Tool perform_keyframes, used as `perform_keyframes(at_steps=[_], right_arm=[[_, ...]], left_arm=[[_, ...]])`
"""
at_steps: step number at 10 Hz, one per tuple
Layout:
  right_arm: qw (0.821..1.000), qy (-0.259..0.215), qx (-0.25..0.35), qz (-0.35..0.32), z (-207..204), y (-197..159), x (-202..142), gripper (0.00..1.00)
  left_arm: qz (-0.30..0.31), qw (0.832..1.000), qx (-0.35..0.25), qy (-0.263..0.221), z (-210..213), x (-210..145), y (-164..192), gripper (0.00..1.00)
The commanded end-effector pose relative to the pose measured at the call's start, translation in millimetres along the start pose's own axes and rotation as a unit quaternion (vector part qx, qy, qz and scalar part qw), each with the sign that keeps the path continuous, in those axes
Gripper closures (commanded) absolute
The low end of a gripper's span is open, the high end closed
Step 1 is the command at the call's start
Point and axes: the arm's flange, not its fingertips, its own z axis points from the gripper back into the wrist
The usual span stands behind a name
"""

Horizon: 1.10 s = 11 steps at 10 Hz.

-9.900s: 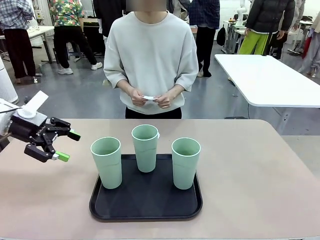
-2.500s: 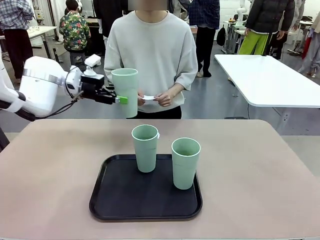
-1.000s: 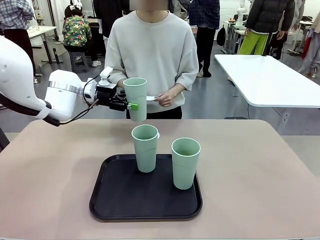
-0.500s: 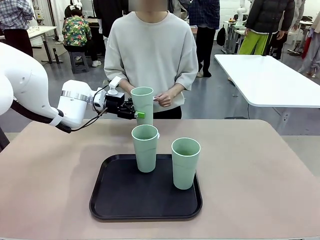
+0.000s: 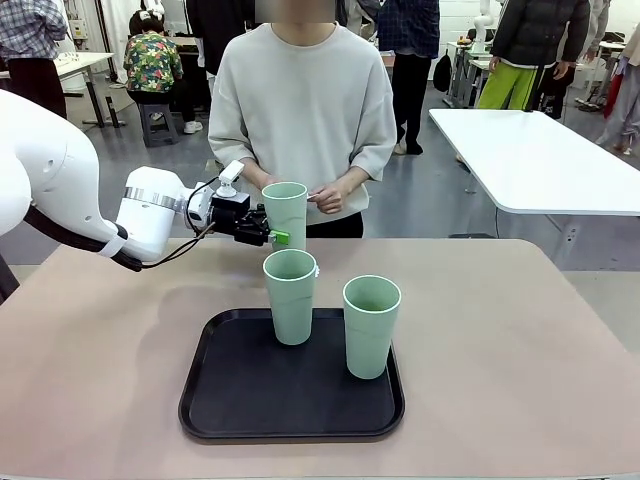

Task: Place coasters on the table and set cups on them.
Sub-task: Pick up one Reusable plastic cup and place it on a coaster set by the human.

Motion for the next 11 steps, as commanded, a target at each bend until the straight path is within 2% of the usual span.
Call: perform_keyframes(at_steps=[1,11], right_arm=[[1.000,-0.003,0.010,0.008,-0.3,-0.3,0.8,0.00],[1.000,-0.003,0.010,0.008,-0.3,-0.3,0.8,0.00]], left_arm=[[-0.006,1.000,0.002,0.004,-0.8,0.7,0.8,0.15],[-0.006,1.000,0.002,0.004,-0.8,0.7,0.8,0.15]])
